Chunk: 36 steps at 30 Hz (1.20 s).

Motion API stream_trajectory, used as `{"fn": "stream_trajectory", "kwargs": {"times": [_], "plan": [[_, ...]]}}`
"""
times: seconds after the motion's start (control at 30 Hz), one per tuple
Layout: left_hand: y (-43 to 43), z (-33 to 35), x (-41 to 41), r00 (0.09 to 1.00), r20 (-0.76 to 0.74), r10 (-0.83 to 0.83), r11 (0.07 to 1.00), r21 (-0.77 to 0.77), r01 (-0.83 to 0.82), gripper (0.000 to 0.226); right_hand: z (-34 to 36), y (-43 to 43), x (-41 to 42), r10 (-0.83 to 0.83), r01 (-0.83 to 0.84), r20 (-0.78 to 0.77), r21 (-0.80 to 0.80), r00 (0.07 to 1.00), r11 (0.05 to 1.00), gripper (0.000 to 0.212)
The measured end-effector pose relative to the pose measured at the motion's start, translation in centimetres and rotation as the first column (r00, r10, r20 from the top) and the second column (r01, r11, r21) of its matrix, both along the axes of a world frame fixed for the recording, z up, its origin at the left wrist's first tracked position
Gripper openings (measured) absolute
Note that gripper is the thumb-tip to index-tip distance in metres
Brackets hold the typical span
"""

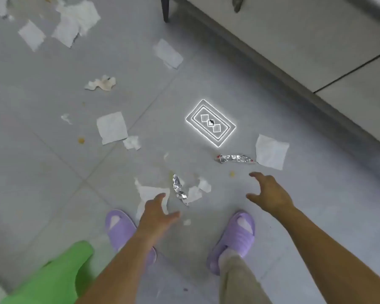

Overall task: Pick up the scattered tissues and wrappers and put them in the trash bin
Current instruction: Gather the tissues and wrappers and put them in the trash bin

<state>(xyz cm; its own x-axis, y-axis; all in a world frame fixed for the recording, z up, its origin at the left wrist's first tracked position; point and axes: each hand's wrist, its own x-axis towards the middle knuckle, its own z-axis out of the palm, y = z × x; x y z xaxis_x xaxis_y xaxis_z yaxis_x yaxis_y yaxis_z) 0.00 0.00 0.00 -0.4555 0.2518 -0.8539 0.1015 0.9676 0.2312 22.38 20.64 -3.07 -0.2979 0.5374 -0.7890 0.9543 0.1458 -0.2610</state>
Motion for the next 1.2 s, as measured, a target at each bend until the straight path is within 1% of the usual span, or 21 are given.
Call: {"fn": "stream_trajectory", "kwargs": {"times": [0.03,0.07,0.13,0.2,0.27,0.33,0.4,0.47,0.53,0.6,0.67,0.73,0.8,0.83,0.9,0.97,1.0,1.03,1.1,1.13,1.2], "plan": [[0.3,-1.9,0.3,0.999,0.028,-0.028,0.999,0.034,0.027,0.080,-2.0,-0.1,-0.8,0.062,-0.062,0.041,0.003,0.997,0.998,0.065],[0.5,-3.9,0.5,0.997,0.038,-0.060,0.996,0.070,0.057,0.081,-4.1,0.0,-1.3,0.084,-0.086,0.071,0.027,0.994,0.996,0.066],[0.5,-7.7,0.9,0.995,0.033,-0.096,0.988,0.128,0.091,0.079,-8.2,0.2,-2.2,0.086,-0.091,0.123,0.031,0.989,0.995,0.069],[0.2,-11.1,1.4,0.999,0.006,-0.054,0.985,0.162,0.052,0.074,-12.0,0.2,-2.5,0.079,-0.094,0.157,0.090,0.985,0.992,0.071],[-0.1,-14.1,1.4,0.999,-0.040,0.037,0.981,0.194,-0.029,0.064,-15.4,0.9,-2.9,0.086,-0.110,0.145,0.166,0.986,0.980,0.072],[0.0,-16.8,1.2,0.992,-0.071,0.109,0.972,0.219,-0.091,0.054,-17.9,1.9,-3.7,0.153,-0.183,0.148,0.214,0.977,0.960,0.078],[0.0,-19.1,1.2,0.987,-0.081,0.140,0.961,0.253,-0.115,0.045,-19.5,2.5,-4.3,0.267,-0.306,0.179,0.246,0.947,0.920,0.090],[-0.1,-20.7,1.2,0.982,-0.094,0.167,0.953,0.272,-0.136,0.047,-20.4,2.4,-4.5,0.331,-0.369,0.182,0.249,0.926,0.895,0.097],[-0.2,-21.8,1.3,0.973,-0.114,0.202,0.952,0.256,-0.168,0.057,-20.8,1.1,-4.3,0.288,-0.316,0.141,0.261,0.947,0.912,0.096],[0.1,-22.4,1.4,0.961,-0.121,0.250,0.955,0.194,-0.224,0.062,-20.8,-1.2,-4.1,0.213,-0.221,0.058,0.254,0.975,0.942,0.089],[0.7,-22.5,1.2,0.932,-0.071,0.357,0.928,0.144,-0.344,0.048,-20.4,-3.9,-4.0,0.132,-0.125,-0.024,0.196,0.991,0.973,0.085],[1.5,-21.9,0.9,0.883,-0.023,0.469,0.877,0.124,-0.463,0.032,-20.0,-6.5,-4.4,0.055,-0.046,-0.064,0.141,0.996,0.989,0.087],[2.0,-21.0,0.5,0.871,-0.014,0.491,0.863,0.148,-0.483,0.025,-19.7,-8.7,-5.5,0.000,0.006,-0.057,0.119,0.998,0.993,0.094],[2.0,-20.3,0.4,0.879,-0.006,0.477,0.868,0.161,-0.470,0.033,-19.6,-9.7,-6.4,-0.020,0.024,-0.035,0.130,0.999,0.991,0.099],[1.2,-18.6,0.1,0.889,0.018,0.457,0.874,0.176,-0.453,0.056,-19.6,-11.4,-8.5,-0.056,0.050,0.028,0.173,0.998,0.984,0.109],[-0.5,-17.0,-0.4,0.894,0.037,0.447,0.865,0.238,-0.443,0.055,-19.9,-12.8,-10.6,-0.104,0.086,0.078,0.200,0.992,0.976,0.114],[-1.5,-16.3,-0.7,0.896,0.044,0.442,0.862,0.256,-0.438,0.051,-20.1,-13.3,-11.5,-0.110,0.087,0.100,0.211,0.989,0.974,0.111],[-2.5,-15.7,-1.0,0.896,0.049,0.441,0.862,0.254,-0.438,0.049,-20.3,-13.7,-12.1,-0.100,0.070,0.122,0.231,0.987,0.971,0.103],[-3.9,-14.9,-1.7,0.891,0.050,0.452,0.867,0.209,-0.452,0.047,-20.6,-14.2,-12.7,-0.061,0.015,0.146,0.293,0.987,0.956,0.078],[-4.3,-14.6,-2.1,0.891,0.052,0.451,0.873,0.182,-0.453,0.047,-20.6,-14.4,-12.7,-0.036,-0.012,0.146,0.312,0.989,0.950,0.066],[-4.6,-14.2,-2.6,0.897,0.051,0.439,0.884,0.151,-0.442,0.048,-20.9,-14.4,-12.0,0.014,-0.038,0.092,0.273,0.996,0.961,0.049]]}}
